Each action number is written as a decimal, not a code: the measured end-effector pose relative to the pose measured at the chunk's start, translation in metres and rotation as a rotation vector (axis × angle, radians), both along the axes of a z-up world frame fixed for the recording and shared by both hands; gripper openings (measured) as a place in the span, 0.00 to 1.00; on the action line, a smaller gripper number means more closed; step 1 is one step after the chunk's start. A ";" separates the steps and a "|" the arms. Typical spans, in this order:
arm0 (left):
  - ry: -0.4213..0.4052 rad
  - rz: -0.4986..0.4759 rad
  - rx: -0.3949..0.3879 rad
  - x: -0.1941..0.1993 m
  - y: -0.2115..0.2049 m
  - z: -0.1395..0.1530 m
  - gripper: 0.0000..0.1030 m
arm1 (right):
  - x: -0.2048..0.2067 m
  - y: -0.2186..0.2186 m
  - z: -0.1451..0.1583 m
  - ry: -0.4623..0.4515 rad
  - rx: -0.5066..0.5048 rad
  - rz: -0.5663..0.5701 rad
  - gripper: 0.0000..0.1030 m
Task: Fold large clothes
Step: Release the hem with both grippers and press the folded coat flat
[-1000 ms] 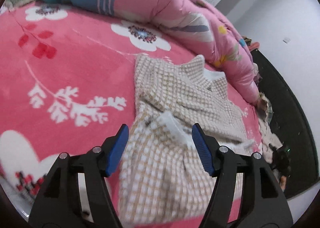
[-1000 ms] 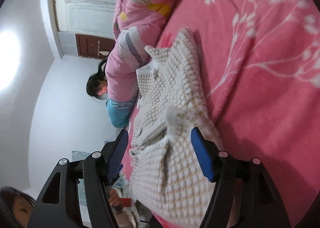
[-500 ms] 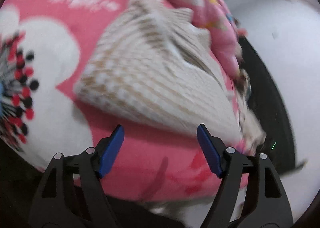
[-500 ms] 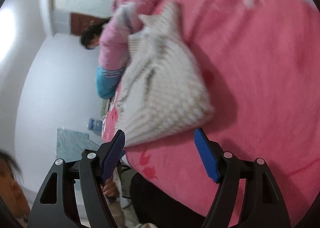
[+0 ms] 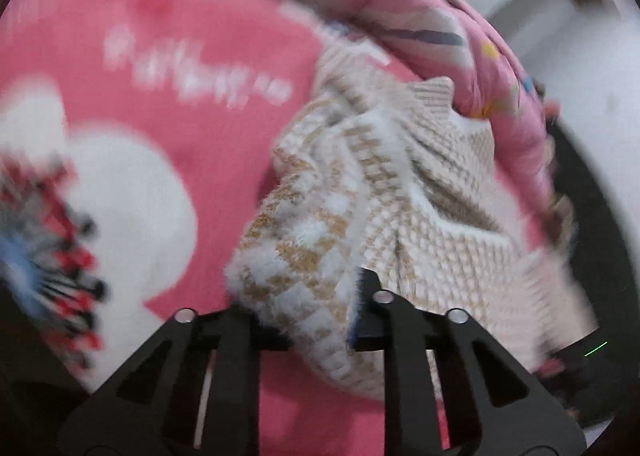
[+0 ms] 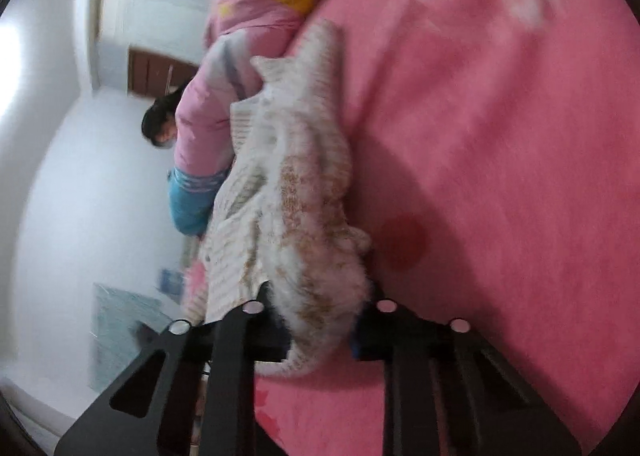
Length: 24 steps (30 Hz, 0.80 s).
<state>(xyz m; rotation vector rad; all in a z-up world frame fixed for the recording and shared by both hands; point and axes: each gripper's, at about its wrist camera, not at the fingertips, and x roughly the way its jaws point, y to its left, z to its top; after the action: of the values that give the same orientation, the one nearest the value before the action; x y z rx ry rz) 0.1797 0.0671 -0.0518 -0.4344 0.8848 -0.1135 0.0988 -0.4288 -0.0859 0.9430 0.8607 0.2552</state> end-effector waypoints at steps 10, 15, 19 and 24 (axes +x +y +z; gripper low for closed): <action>-0.148 -0.143 0.027 -0.102 0.007 0.068 0.09 | -0.072 -0.007 0.092 -0.160 -0.170 0.064 0.12; 0.027 -0.118 -0.080 -0.120 0.023 0.015 0.24 | -0.092 -0.025 0.039 0.002 -0.034 0.080 0.26; 0.126 0.015 -0.168 -0.120 0.064 -0.019 0.38 | -0.096 -0.056 -0.006 0.195 0.037 0.034 0.36; -0.008 0.153 -0.051 -0.131 0.102 0.017 0.37 | -0.122 -0.093 0.056 0.050 -0.165 -0.152 0.56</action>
<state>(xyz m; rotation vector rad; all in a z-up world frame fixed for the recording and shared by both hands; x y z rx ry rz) 0.0489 0.1691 -0.0344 -0.5473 0.8394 0.0026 -0.0234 -0.5218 -0.0300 0.8583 0.8379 0.0287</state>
